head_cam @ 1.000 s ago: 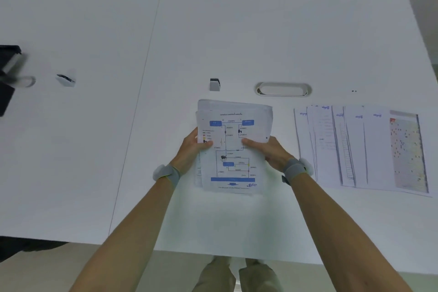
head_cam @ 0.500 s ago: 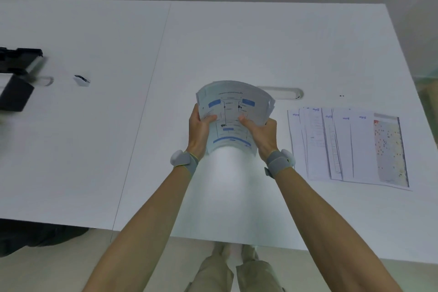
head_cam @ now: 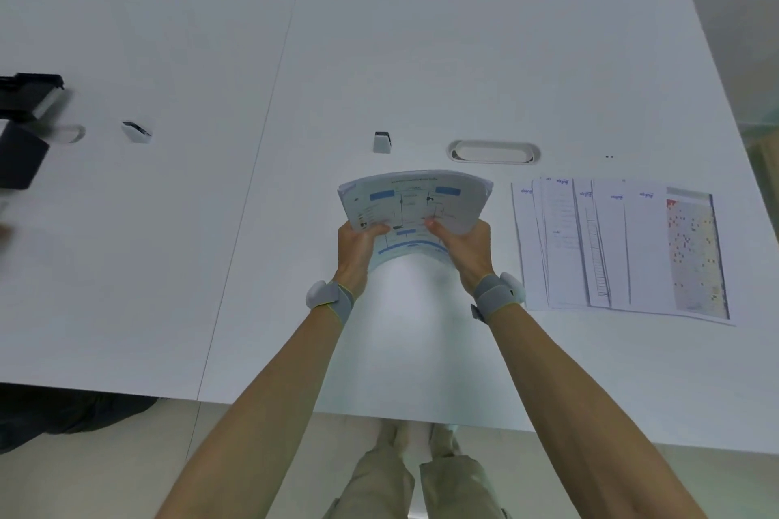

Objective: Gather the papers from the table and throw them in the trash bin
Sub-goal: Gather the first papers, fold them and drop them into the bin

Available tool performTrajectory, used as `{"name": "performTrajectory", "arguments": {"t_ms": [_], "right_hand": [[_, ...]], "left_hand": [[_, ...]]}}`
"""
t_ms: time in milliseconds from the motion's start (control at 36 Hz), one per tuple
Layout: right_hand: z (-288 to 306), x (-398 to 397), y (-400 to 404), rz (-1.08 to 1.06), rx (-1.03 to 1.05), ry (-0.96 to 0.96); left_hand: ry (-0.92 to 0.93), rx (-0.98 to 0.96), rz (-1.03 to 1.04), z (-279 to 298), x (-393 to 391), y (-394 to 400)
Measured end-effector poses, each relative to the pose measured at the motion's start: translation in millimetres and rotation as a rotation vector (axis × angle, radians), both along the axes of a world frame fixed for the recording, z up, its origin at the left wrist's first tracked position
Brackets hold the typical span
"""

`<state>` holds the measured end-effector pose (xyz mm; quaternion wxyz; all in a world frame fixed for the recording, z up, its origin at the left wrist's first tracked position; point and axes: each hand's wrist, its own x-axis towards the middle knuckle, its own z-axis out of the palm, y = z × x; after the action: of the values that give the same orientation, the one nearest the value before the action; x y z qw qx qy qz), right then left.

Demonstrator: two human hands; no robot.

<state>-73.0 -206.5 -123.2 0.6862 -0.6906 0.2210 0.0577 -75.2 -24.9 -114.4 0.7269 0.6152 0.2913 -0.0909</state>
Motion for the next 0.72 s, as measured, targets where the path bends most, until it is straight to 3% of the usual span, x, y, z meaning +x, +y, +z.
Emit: {"name": "performTrajectory", "arguments": {"t_ms": [472, 722], "right_hand": [[-22.7, -18.9, 2.2, 0.074, 0.000, 0.111], [-0.9, -14.4, -1.6, 0.149, -0.093, 0.141]], "left_hand": [[0.085, -0.026, -0.062, -17.2, -18.2, 2.2], [0.077, 0.237, -0.269, 8.8, -0.1, 13.6]]}}
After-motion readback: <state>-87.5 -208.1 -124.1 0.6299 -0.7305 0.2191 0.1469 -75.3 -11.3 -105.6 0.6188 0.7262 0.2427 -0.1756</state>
